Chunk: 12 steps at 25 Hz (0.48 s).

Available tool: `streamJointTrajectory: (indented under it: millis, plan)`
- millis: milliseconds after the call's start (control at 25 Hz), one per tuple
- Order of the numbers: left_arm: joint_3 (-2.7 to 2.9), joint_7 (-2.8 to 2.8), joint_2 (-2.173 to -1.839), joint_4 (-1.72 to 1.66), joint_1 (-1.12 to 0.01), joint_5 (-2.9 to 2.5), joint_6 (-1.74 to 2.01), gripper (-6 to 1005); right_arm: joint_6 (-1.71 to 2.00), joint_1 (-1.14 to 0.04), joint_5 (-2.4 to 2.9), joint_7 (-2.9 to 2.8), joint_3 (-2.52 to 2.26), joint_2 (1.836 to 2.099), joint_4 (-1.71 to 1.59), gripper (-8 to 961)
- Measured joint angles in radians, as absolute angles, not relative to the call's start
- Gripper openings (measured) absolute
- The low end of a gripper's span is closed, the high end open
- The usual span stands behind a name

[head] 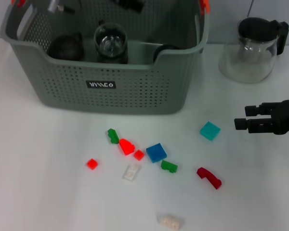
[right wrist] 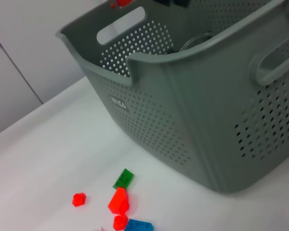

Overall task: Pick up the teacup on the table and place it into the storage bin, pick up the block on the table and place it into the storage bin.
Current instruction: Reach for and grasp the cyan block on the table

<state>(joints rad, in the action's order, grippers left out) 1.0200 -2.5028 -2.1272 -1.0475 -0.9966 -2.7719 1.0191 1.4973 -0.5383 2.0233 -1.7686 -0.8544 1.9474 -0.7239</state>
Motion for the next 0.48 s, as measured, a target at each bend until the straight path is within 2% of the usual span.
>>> streamJointTrajectory:
  millis: [80, 120, 200, 480]
  plan:
    - [1.020, -2.499, -2.139, -1.150, -0.963, -2.728, 1.078, 746, 1.498, -0.540, 2.023, -1.768, -0.854, 1.946, -0.725, 750]
    - [1.021, -2.475, -2.154, -1.308, -0.899, -2.597, 1.187, 776, 1.499, -0.540, 2.023, -1.767, -0.854, 1.945, -0.727, 750]
    - [1.021, -2.428, -2.161, -1.383, -0.852, -2.479, 1.273, 800, 1.505, -0.541, 2.023, -1.762, -0.854, 1.943, -0.731, 749]
    - [1.024, -2.097, -2.163, -1.440, -0.621, -1.960, 1.656, 840, 1.529, -0.547, 2.051, -1.759, -0.858, 1.926, -0.733, 749]
